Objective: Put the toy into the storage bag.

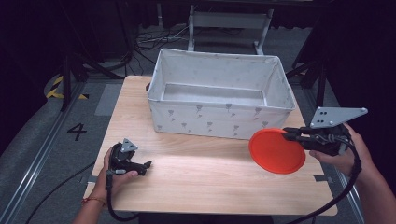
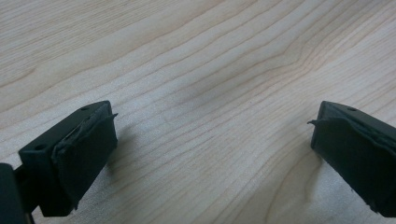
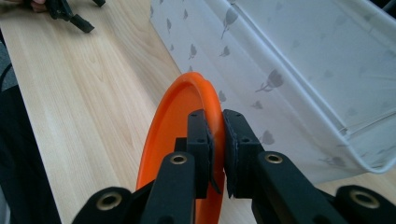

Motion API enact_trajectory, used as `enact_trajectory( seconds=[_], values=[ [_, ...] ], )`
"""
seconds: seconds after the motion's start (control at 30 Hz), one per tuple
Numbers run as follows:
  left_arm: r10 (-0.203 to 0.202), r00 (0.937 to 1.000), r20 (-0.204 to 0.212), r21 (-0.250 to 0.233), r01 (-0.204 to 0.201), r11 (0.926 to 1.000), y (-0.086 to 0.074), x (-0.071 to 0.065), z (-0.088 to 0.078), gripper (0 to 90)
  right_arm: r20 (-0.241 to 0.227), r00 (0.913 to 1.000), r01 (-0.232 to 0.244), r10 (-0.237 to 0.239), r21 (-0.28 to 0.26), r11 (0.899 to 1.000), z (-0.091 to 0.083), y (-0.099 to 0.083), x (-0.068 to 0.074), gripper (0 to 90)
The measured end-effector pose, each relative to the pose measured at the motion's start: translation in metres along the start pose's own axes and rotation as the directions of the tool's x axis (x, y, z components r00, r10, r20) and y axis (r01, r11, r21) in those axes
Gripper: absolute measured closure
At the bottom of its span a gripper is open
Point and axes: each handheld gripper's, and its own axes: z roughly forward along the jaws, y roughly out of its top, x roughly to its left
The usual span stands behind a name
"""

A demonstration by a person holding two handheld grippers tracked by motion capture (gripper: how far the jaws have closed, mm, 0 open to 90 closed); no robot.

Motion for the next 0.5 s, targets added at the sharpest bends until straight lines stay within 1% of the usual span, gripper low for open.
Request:
enact_trajectory(
  seconds=[0.03,0.23,0.4,0.5],
  values=[
    [0.0,1.0,0.0,0.0,0.0,1.0,0.0,0.0,0.0,0.6,0.006,1.0,0.002,-0.002,-0.001,1.0,-0.003,0.002,-0.001,82.1],
    [0.0,1.0,0.0,0.0,0.0,1.0,0.0,0.0,0.0,0.6,0.007,1.0,0.004,-0.004,-0.013,1.0,-0.016,0.012,-0.011,82.2],
    [-0.001,1.0,-0.001,0.0,0.001,1.0,0.0,0.0,0.0,0.6,0.01,0.9998,0.017,-0.017,-0.001,1.0,-0.022,0.022,-0.016,82.2],
    [-0.001,1.0,-0.002,-0.001,0.001,1.0,0.0,0.0,0.0,0.6,0.006,0.9992,0.04,-0.04,0.015,0.999,-0.025,0.031,-0.02,82.1]
  ],
)
